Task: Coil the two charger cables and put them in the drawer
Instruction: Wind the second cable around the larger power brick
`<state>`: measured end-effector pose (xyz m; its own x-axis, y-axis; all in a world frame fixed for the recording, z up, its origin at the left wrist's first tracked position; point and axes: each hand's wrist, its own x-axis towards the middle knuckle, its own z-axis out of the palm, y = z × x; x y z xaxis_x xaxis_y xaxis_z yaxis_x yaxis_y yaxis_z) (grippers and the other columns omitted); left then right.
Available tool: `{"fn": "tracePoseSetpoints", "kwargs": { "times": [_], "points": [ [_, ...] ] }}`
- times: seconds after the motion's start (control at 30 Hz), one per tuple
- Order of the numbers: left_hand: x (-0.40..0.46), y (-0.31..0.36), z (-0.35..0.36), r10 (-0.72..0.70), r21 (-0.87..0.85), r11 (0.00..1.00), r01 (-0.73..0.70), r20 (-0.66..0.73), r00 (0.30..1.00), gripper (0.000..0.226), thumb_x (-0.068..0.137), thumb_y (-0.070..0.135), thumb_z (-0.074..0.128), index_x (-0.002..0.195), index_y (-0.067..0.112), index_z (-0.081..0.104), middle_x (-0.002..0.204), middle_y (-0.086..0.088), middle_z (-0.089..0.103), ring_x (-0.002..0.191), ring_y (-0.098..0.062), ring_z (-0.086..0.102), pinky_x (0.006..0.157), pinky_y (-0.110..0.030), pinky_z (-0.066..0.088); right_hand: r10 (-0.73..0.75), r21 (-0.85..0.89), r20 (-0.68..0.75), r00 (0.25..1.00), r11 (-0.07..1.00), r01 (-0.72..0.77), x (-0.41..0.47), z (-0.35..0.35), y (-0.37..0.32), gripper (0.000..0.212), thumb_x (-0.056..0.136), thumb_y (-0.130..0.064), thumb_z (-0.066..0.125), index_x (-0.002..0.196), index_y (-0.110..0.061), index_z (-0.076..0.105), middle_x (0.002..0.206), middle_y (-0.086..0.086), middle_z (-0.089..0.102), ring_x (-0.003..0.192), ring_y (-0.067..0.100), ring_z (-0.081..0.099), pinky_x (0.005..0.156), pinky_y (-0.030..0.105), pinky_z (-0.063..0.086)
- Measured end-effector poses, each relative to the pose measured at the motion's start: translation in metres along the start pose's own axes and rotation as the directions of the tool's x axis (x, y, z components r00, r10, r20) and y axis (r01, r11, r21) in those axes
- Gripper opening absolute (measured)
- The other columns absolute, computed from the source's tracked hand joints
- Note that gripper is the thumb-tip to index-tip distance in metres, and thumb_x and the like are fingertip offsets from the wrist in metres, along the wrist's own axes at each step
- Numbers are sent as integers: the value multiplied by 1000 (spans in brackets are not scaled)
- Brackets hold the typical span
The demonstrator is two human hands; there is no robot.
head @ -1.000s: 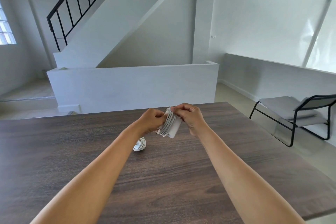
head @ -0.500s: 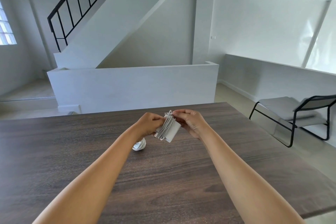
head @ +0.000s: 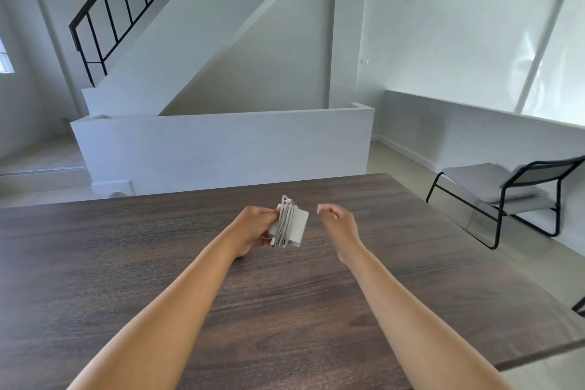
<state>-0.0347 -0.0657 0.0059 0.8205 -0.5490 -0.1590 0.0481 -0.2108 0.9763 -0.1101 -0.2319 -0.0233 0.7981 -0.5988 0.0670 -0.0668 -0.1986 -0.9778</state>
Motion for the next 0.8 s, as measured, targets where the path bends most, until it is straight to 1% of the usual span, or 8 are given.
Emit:
{"fn": "tracePoseSetpoints", "kwargs": {
  "times": [0.07, 0.1, 0.17, 0.23, 0.3, 0.43, 0.67, 0.8],
  "points": [
    [1, -5, 2, -31, -31, 999, 30, -28, 999, 27, 95, 26, 56, 77, 8, 66, 68, -7, 64, 60, -16, 58, 56, -28, 49, 10, -280, 18, 1000, 960, -5, -4, -2, 21, 35, 97, -27, 43, 126, -15, 59, 131, -2, 58, 112, 14, 54, 86, 25, 38],
    [1, -7, 3, -45, -42, 998, 43, -37, 998, 27, 95, 26, 56, 78, 7, 65, 70, -8, 64, 60, -18, 57, 58, -28, 49, 19, -387, 26, 999, 922, -7, -6, -2, 32, 39, 98, -28, 42, 132, -15, 54, 135, 0, 55, 119, 17, 52, 88, 26, 39],
    [1, -13, 7, -79, -53, 996, 76, -60, 995, 26, 95, 26, 56, 80, 6, 64, 72, -10, 63, 61, -19, 57, 56, -27, 50, 26, -539, 48, 999, 842, 4, -12, -5, 58, 44, 98, -31, 44, 140, -16, 44, 143, 3, 47, 131, 20, 43, 102, 32, 37],
    [1, -21, 11, -115, -59, 992, 110, -100, 988, 26, 95, 26, 56, 77, 8, 62, 69, -10, 62, 57, -18, 56, 47, -22, 49, 12, -685, 90, 996, 726, 53, -18, -6, 80, 50, 99, -35, 41, 145, -16, 36, 152, 3, 35, 141, 21, 29, 115, 34, 25],
    [1, -30, 15, -147, -63, 988, 140, -130, 981, 27, 95, 26, 57, 74, 9, 60, 66, -9, 60, 53, -17, 55, 42, -19, 48, -9, -777, 127, 992, 621, 105, -22, -5, 92, 52, 101, -37, 33, 149, -17, 30, 158, 2, 23, 147, 19, 16, 120, 34, 12],
    [4, -46, 16, -211, -61, 977, 203, -188, 959, 29, 94, 26, 58, 71, 8, 59, 61, -7, 59, 41, -13, 55, 37, -19, 45, -29, -814, 149, 988, 564, 139, -23, -2, 96, 52, 103, -37, 24, 151, -19, 25, 160, 1, 17, 148, 18, 9, 121, 34, 5],
    [8, -62, 18, -274, -96, 962, 257, -266, 924, 24, 93, 26, 58, 77, 8, 58, 63, -7, 60, 46, -14, 57, 37, -20, 47, -65, -820, 137, 988, 552, 150, -24, -2, 98, 51, 103, -37, 25, 150, -19, 28, 159, 1, 20, 148, 18, 11, 121, 34, 6],
    [9, -62, 18, -297, -96, 955, 281, -283, 912, 23, 91, 28, 61, 94, 4, 60, 68, -7, 61, 53, -16, 58, 36, -20, 47, -61, -817, 139, 988, 557, 150, -24, -2, 99, 51, 102, -37, 25, 150, -19, 29, 159, 1, 22, 148, 18, 12, 121, 34, 7]
  ]
}}
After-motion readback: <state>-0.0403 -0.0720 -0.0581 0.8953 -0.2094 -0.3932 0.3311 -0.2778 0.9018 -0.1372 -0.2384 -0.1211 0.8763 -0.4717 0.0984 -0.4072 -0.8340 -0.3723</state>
